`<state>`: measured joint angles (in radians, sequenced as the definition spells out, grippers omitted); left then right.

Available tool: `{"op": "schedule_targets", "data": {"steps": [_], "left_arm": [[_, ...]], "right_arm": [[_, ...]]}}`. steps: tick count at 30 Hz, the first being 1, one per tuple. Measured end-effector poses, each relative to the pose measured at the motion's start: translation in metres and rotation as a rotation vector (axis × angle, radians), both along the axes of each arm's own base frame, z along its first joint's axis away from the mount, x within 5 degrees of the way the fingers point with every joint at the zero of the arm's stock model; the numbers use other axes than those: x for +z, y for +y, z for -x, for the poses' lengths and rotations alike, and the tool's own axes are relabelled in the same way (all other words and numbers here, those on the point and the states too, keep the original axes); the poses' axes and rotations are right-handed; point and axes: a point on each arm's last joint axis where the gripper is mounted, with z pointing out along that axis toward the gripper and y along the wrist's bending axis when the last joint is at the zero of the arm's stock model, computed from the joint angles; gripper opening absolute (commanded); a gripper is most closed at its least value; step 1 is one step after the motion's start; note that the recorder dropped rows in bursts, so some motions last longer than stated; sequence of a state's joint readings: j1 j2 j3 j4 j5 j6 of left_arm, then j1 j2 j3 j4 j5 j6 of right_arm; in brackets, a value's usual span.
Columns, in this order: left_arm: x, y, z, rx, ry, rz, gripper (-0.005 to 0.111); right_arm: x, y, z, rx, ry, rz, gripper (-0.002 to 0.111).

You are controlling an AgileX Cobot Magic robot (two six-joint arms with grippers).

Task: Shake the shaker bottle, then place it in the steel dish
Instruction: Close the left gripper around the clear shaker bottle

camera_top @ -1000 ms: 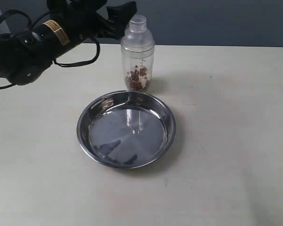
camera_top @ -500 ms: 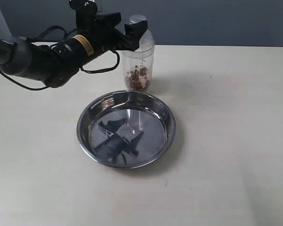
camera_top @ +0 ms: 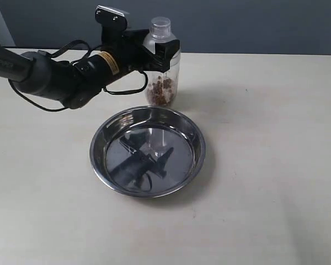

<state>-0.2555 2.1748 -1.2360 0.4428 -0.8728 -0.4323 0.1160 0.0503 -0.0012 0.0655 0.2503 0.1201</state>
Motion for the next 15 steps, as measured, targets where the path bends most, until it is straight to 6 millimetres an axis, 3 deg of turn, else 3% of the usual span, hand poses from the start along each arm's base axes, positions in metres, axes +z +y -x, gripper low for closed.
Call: {"op": "schedule_targets", "data": {"steps": [6, 15], "left_arm": [[-0.0108, -0.0018, -0.002, -0.014, -0.033, 0.025, 0.08], [-0.0096, -0.0023, -0.0016, -0.021, -0.056, 0.04, 0.08]], "right_arm": [[0.0, 0.0, 0.0, 0.0, 0.0, 0.0, -0.001], [0.0, 0.0, 0.0, 0.0, 0.0, 0.0, -0.001]]}}
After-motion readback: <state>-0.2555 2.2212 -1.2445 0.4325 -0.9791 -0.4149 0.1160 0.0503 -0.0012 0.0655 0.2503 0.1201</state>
